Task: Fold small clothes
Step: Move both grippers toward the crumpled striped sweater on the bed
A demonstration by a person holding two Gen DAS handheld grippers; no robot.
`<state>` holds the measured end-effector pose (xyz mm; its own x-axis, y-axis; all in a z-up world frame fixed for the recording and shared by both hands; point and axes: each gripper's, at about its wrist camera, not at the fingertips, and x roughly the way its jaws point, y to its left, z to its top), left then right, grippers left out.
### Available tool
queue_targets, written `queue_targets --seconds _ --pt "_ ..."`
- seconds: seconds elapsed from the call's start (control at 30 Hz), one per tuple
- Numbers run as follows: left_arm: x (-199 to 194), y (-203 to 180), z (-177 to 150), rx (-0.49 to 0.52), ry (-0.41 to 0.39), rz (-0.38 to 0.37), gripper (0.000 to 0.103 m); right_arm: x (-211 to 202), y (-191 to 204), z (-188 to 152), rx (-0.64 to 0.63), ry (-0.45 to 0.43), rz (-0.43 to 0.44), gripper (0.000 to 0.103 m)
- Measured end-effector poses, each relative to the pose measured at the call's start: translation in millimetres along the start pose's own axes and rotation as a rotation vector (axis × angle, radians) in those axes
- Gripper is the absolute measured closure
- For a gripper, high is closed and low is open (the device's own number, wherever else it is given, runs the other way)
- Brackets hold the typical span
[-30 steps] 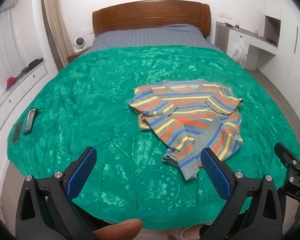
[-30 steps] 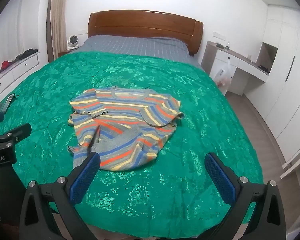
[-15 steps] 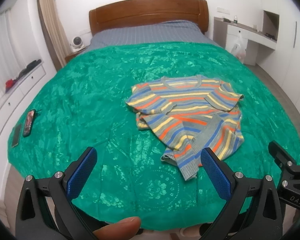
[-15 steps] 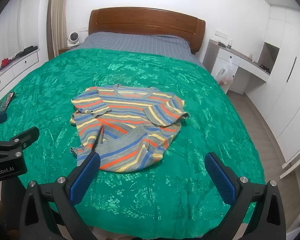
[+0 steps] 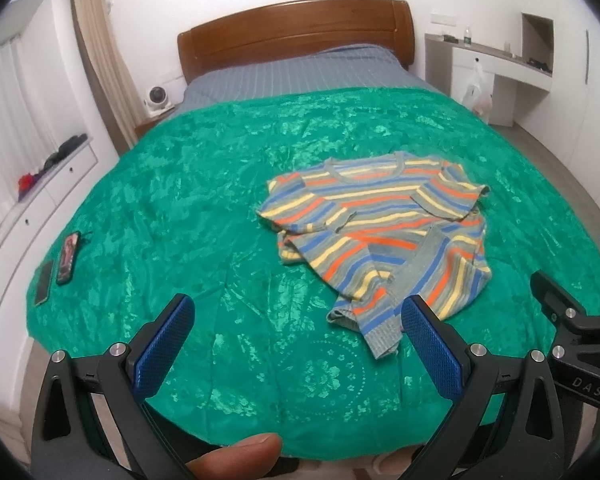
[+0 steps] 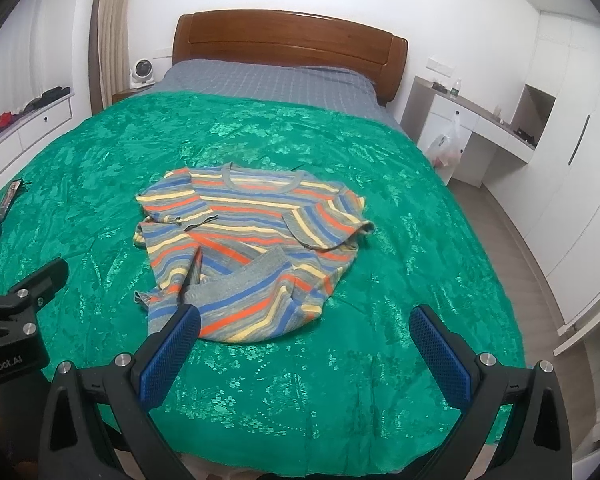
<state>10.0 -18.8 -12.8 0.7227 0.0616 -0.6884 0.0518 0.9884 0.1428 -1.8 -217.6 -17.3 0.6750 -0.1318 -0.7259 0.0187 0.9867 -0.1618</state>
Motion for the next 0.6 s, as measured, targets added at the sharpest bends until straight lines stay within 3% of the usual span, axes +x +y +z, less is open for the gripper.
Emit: queue_targets --seconds 0.23,0.6 --pt "-5 2 0 -0.018 0.003 -0.055 0.000 -4 2 2 -0.017 -0.007 -0.025 0.000" --pt "7 11 -5 -0.042 0.059 -0.057 0.000 -1 -1 1 -0.011 -0.002 -0.040 0.000"
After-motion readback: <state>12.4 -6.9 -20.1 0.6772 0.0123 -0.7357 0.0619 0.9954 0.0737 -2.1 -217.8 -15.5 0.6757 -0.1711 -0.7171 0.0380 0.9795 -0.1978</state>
